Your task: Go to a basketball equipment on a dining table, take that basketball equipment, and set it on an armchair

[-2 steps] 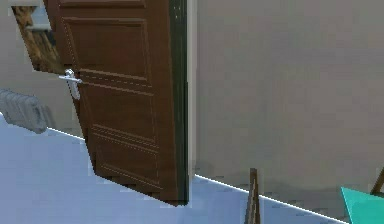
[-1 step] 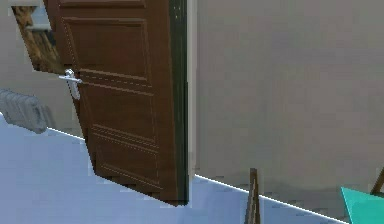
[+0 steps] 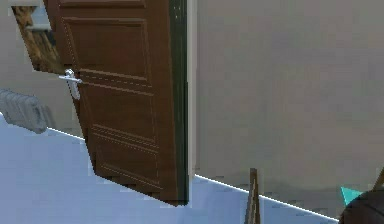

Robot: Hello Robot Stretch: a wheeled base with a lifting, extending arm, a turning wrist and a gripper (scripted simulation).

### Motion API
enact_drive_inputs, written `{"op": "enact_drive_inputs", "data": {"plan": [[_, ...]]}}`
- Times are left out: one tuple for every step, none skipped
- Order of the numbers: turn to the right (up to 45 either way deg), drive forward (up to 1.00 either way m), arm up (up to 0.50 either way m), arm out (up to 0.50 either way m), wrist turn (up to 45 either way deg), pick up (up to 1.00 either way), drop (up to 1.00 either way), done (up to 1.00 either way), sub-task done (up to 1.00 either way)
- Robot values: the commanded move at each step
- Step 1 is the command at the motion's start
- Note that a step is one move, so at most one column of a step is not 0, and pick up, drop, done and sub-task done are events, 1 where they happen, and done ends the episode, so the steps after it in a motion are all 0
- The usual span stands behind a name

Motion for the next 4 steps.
{"op": "enact_drive_inputs", "data": {"plan": [[0.0, 0.0, 0.0, 0.0, -6.0, 0.0, 0.0, 0.0, 0.0], [0.0, 0.0, 0.0, -0.38, 0.0, 0.0, 0.0, 0.0, 0.0], [-45.0, 0.0, 0.0, 0.0, 0.0, 0.0, 0.0, 0.0, 0.0], [-45.0, 0.0, 0.0, 0.0, 0.0, 0.0, 0.0, 0.0, 0.0]]}}
